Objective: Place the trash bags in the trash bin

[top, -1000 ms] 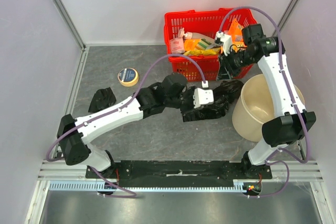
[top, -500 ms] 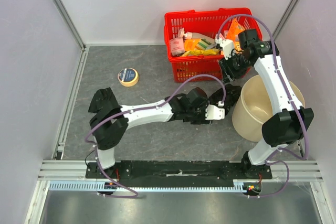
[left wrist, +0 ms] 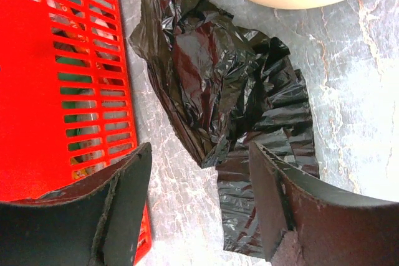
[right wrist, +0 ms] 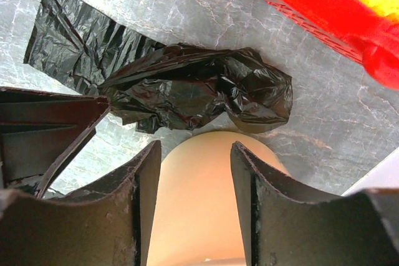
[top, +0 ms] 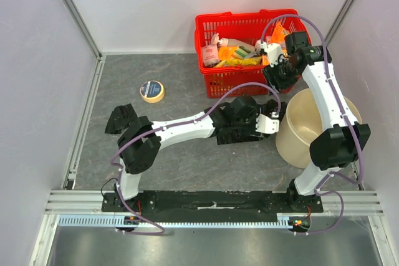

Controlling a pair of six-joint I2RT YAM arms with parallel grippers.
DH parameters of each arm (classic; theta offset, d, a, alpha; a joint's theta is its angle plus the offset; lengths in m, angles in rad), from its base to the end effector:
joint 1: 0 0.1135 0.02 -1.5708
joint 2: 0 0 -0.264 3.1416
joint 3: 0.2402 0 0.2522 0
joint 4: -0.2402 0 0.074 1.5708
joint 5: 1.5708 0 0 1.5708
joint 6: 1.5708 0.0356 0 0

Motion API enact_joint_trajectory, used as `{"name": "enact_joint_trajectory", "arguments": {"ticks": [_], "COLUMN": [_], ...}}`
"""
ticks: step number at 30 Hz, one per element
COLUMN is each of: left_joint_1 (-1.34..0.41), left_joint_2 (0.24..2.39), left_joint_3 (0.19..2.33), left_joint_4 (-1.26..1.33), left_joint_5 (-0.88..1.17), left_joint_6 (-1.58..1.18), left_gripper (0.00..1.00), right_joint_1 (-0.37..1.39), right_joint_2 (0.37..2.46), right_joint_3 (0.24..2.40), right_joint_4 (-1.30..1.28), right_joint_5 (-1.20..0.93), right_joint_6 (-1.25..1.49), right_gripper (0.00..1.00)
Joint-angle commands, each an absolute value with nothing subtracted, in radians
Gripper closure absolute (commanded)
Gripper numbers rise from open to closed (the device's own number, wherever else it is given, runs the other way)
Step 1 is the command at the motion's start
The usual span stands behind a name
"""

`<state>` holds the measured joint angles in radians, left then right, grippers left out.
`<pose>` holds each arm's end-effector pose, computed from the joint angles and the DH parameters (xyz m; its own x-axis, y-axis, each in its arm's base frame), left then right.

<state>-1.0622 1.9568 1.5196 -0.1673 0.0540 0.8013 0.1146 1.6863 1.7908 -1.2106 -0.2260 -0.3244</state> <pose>0.2208 -0.4000 0.2465 0.4494 0.6668 -0.5945 0.8207 -0.0452 0.5696 0.3334 0.0464 0.3638 -0.7745 -0.4018 -0.4886 -0.4832 0.8742 0.0470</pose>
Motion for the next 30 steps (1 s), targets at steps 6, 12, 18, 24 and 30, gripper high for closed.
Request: {"name": "enact_joint_trajectory", "arguments": {"ticks": [6,12,18,24,30], "left_joint_1": [-1.065,-1.063,-1.062,-1.045,-1.016], "left_joint_2": [2.031,2.109,2.186,2.255,2.275], "left_joint_3": [1.673,1.762,1.821,1.861,1.885], "left_joint_4": [-0.285,-0.362,-0.402,-0.356,-0.353], "left_joint_5": [0.173,0.216,0.229,0.193,0.189], "left_joint_6": [0.951,1.000,1.035,1.043,1.023], "left_gripper": [0.30,0.29,0.29,0.34,0.75], "right_joint_1": [0.091,0.071,0.041,0.015,0.008], "right_joint_2": [1.732,1.727,1.724,1.721,1.701], "right_joint_3": [1.868,1.865,1.861,1.836,1.806], "right_joint_4": [-1.186,-1.190,-1.198,-1.200,-1.200], "right_joint_5": [-0.224,-0.229,-0.238,-0.265,-0.284], "right_joint_6": [-0.336,-0.354,-0.374,-0.388,-0.396], "right_gripper": [0.37,0.35,0.35,0.35,0.35]}}
